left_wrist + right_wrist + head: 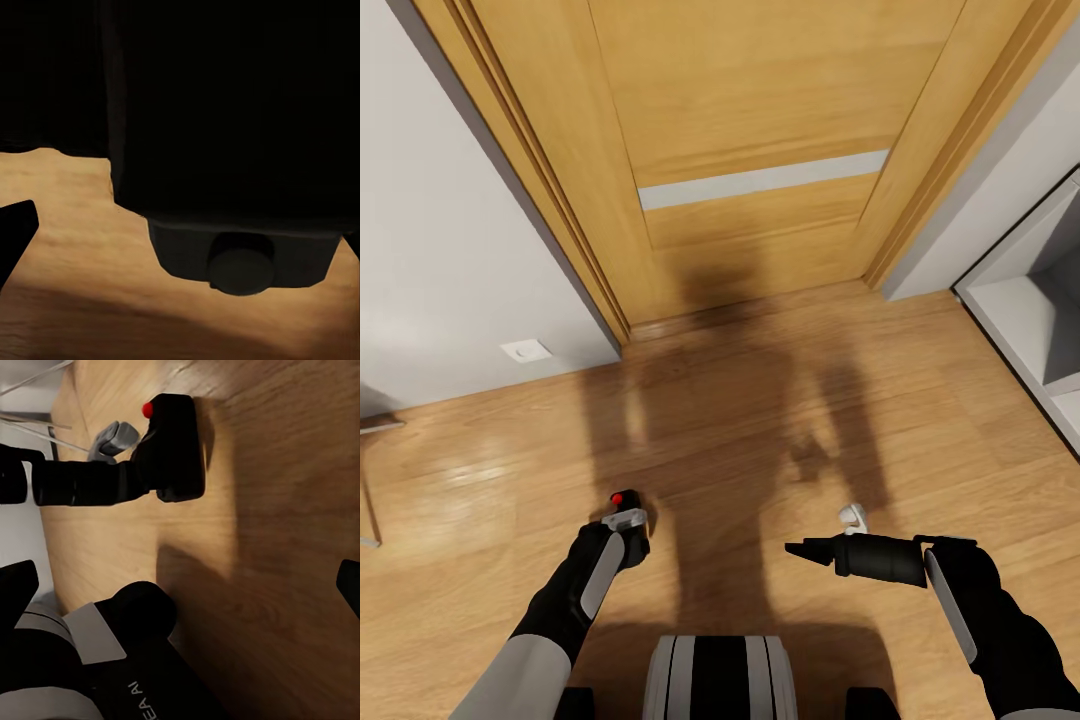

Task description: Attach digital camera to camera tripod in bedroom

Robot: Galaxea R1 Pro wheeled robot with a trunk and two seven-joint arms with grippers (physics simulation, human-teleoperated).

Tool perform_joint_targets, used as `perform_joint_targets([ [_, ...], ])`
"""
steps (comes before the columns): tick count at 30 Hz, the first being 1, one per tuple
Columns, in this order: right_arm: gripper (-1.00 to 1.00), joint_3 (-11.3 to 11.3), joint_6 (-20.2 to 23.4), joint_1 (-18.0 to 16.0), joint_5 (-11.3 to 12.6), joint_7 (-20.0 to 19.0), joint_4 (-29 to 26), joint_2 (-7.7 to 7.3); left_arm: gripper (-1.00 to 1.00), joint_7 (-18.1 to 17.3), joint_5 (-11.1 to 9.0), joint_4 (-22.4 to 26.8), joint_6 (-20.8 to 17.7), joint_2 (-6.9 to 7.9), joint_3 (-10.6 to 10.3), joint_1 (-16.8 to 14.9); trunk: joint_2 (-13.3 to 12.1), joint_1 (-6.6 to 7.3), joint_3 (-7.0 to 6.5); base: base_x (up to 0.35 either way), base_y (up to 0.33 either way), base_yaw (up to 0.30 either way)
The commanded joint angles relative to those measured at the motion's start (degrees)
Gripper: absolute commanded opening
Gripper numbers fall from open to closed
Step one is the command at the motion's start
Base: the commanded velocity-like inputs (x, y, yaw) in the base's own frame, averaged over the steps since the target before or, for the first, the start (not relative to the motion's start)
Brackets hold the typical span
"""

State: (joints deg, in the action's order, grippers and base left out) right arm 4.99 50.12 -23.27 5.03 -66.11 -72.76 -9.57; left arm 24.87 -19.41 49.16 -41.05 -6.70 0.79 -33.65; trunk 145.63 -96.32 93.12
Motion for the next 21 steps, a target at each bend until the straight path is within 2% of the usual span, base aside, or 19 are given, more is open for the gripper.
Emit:
perform_joint_targets([
  [1,1.0,0.0,0.4,0.0,0.3,0.0,0.0,-0.01,1.0,0.4,-0.6,0.0,0.4,-0.04,0.1,0.0,0.0,0.01,0.03,0.0,0.0,0.0],
  [6,1.0,0.0,0.4,0.0,0.3,0.0,0.0,-0.01,1.0,0.4,-0.6,-0.3,3.4,-0.06,-0.1,0.0,0.0,0.01,0.03,0.0,0.0,0.0],
  [17,1.0,0.0,0.4,0.0,0.3,0.0,0.0,-0.01,1.0,0.3,-0.6,-0.4,4.5,-0.02,-0.2,0.0,0.0,0.01,0.03,0.0,0.0,0.0],
  [18,1.0,0.0,0.4,0.0,0.3,0.0,0.0,-0.01,-1.0,0.3,-0.7,-0.4,4.5,-0.02,-0.2,0.0,0.0,0.01,0.03,0.0,0.0,0.0],
  [21,1.0,0.0,0.4,0.0,0.3,0.0,0.0,-0.01,-1.0,0.3,-0.7,-0.4,4.4,-0.04,-0.2,0.0,0.0,0.01,0.03,0.0,0.0,0.0],
])
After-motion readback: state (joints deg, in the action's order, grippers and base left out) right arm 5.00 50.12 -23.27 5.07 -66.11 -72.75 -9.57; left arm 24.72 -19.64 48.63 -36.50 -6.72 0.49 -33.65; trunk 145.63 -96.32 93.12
